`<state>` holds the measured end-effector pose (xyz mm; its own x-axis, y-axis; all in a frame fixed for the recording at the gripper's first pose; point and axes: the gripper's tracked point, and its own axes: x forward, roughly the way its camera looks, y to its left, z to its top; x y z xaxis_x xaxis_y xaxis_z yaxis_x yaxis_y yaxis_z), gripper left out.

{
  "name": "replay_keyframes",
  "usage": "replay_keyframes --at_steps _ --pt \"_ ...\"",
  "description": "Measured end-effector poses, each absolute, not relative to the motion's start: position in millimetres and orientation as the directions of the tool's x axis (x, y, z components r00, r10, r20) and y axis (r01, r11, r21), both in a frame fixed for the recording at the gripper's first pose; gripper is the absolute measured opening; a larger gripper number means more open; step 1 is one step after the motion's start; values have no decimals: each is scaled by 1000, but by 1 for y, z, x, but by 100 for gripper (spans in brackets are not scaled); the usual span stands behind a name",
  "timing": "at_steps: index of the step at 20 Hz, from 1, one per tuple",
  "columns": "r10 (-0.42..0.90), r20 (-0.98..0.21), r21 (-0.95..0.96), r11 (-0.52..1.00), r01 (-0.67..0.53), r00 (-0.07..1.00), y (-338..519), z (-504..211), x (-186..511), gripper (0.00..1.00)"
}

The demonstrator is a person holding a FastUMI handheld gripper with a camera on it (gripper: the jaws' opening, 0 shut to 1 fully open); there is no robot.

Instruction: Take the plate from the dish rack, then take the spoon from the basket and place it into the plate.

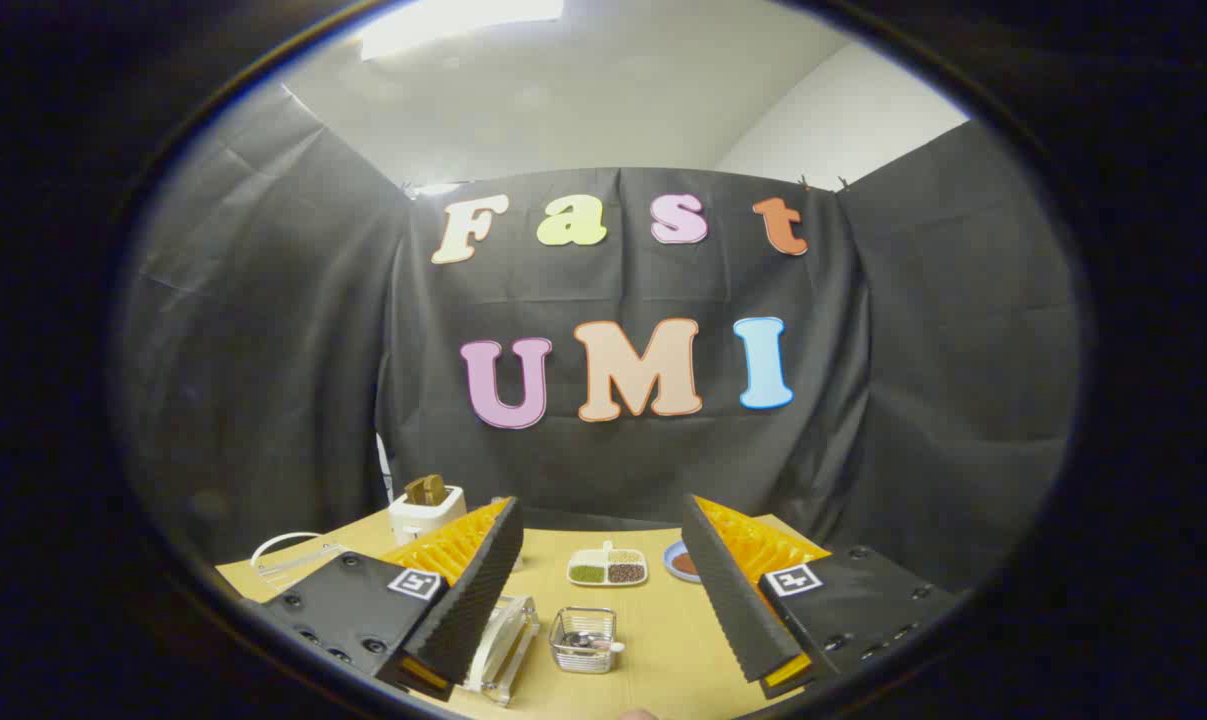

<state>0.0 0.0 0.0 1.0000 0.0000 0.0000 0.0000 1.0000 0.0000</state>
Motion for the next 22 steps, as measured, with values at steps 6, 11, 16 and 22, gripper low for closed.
replay_keyframes --at_steps 6,11,16,22 --pt "-10 1 5 1000 10 1000 -3 4 -1 100" --pt "-3 -3 14 1000 3 1000 -3 7 2 100" --pt "7 2 2 1000 -7 1000 1 10 6 100" --pt "6 2 6 1000 -6 1000 -2 11 9 100"
